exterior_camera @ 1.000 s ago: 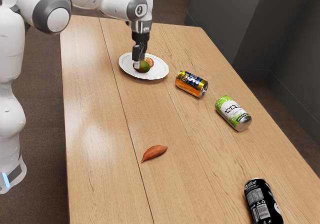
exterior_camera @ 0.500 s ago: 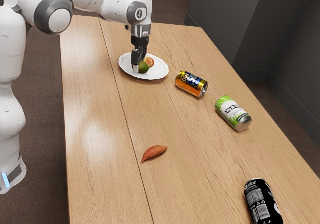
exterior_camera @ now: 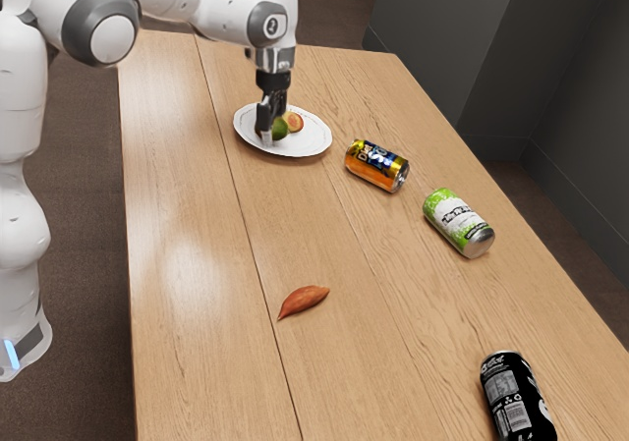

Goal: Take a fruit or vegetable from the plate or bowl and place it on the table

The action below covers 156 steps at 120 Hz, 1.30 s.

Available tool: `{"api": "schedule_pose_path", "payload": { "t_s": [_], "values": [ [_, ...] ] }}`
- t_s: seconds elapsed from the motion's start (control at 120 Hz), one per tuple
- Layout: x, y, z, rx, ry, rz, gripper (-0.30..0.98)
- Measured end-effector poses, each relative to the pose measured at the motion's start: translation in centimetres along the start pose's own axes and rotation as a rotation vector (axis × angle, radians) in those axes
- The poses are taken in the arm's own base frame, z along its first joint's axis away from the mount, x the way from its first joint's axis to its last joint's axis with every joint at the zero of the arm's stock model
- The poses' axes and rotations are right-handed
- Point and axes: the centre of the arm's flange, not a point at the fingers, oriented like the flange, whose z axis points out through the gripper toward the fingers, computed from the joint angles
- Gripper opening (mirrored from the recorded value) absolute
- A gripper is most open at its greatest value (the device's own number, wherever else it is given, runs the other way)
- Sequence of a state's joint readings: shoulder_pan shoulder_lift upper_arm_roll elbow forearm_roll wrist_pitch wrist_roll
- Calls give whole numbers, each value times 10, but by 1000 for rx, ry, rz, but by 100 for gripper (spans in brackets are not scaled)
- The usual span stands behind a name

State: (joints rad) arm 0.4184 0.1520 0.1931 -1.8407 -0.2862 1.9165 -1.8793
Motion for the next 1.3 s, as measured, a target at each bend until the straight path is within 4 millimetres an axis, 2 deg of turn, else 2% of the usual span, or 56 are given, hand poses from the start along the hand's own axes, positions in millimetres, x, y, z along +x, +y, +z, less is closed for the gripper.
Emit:
{"api": "schedule_pose_path", "payload": {
  "t_s": [0.05,0.1,0.2,0.325,0.458,0.517,0.567,0.658,0.725,0.842,0.95,1.05,1.167,1.192,1.233,1.267,1.3],
  "values": [
    [1,-4,-16,-21,-1,9,26],
    [-5,-6,-36,-58,4,33,28],
    [-46,-15,-62,-116,10,116,29],
    [-106,-35,-64,-137,10,221,28],
    [-130,-40,-67,-153,3,261,27],
    [-143,-52,-71,-160,-4,285,27],
    [-143,-75,-77,-154,-11,298,27],
    [-127,-119,-81,-132,-19,300,28],
    [-122,-138,-77,-119,-19,296,28],
    [-146,-169,-63,-92,-16,326,27],
    [-158,-182,-59,-81,-23,325,27],
    [-172,-198,-58,-72,-40,330,48],
    [-173,-202,-64,-77,-54,310,60],
    [-172,-200,-71,-85,-65,301,61],
    [-171,-194,-99,-118,-96,281,63],
    [-170,-189,-139,-157,-128,264,64],
    [-159,-184,-174,-187,-147,234,65]
  ]
}}
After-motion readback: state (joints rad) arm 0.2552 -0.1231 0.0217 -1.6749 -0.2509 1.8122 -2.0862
